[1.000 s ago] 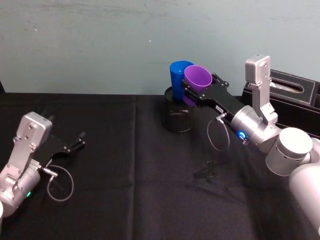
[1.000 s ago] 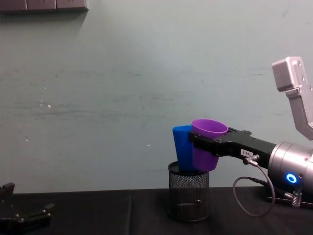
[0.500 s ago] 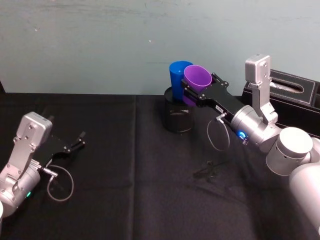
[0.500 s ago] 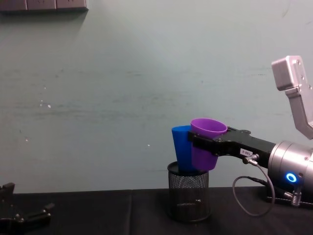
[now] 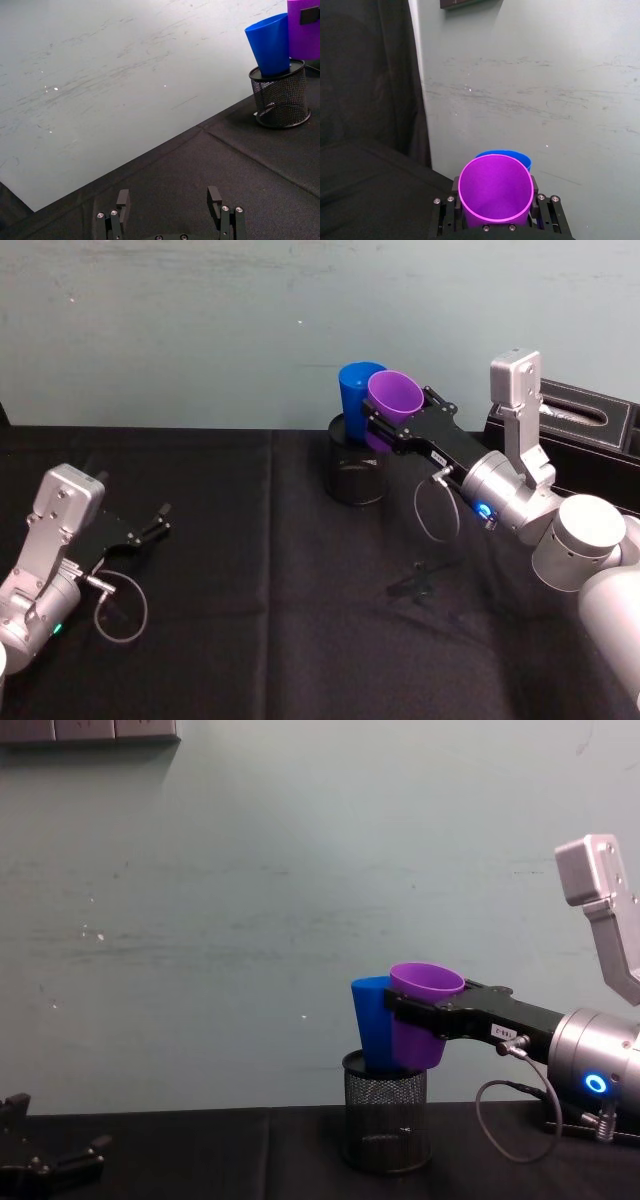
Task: Pick up one cup with a gripper and tap it against the other cup.
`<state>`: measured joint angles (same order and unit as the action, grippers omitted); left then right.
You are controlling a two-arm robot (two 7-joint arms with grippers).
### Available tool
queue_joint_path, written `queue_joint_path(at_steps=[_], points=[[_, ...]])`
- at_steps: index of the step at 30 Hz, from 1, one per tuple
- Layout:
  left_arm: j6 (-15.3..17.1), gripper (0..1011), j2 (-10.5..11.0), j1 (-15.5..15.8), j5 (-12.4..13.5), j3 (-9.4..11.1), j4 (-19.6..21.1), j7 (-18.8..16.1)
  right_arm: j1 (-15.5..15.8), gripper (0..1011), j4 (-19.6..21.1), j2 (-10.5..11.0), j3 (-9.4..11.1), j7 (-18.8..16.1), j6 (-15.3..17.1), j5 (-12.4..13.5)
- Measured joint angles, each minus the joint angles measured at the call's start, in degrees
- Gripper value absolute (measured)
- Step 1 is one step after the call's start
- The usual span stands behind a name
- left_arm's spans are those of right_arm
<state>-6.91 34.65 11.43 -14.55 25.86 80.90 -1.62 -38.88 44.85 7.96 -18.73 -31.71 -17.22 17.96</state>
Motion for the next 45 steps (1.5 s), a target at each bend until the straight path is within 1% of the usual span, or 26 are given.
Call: queue_joint_path(at_steps=[6,9,15,19,22,25,28,36,38,39,45], points=[[0.0,1011,0.0,0.0,0.0,0.0,0.0,0.0,0.4,736,0.5,0.2,0.0,0.0,0.2,0.0],[0.0,1011,0.0,0.0,0.0,0.0,0.0,0.0,0.9,736,1.5,0.5,0.0,0.0,0.7,0.0],[0.0,1011,0.0,0.0,0.0,0.0,0.0,0.0,3.0,736,5.3,1.3,0.1,0.1,3.1,0.5],[0.0,1011,0.0,0.0,0.0,0.0,0.0,0.0,4.7,736,8.6,2.2,0.0,0.9,4.7,0.7],[0.0,1011,0.0,0.0,0.0,0.0,0.0,0.0,5.7,736,10.2,2.6,-0.1,1.5,5.6,0.7],[0.0,1012,0.0,0.0,0.0,0.0,0.0,0.0,7.1,736,12.6,3.4,-0.3,2.3,6.9,0.7],[0.0,1011,0.0,0.0,0.0,0.0,0.0,0.0,7.9,735,14.0,3.9,-0.4,2.7,7.6,0.7],[0.0,1012,0.0,0.0,0.0,0.0,0.0,0.0,11.5,735,19.9,5.8,-0.5,3.8,10.7,1.6],[0.0,1011,0.0,0.0,0.0,0.0,0.0,0.0,11.8,736,20.4,6.0,-0.5,3.9,11.0,1.7],[0.0,1012,0.0,0.0,0.0,0.0,0.0,0.0,12.7,736,21.7,6.5,-0.4,4.3,11.6,2.0],[0.0,1011,0.0,0.0,0.0,0.0,0.0,0.0,14.1,735,23.4,7.4,-0.2,5.0,11.9,2.3]])
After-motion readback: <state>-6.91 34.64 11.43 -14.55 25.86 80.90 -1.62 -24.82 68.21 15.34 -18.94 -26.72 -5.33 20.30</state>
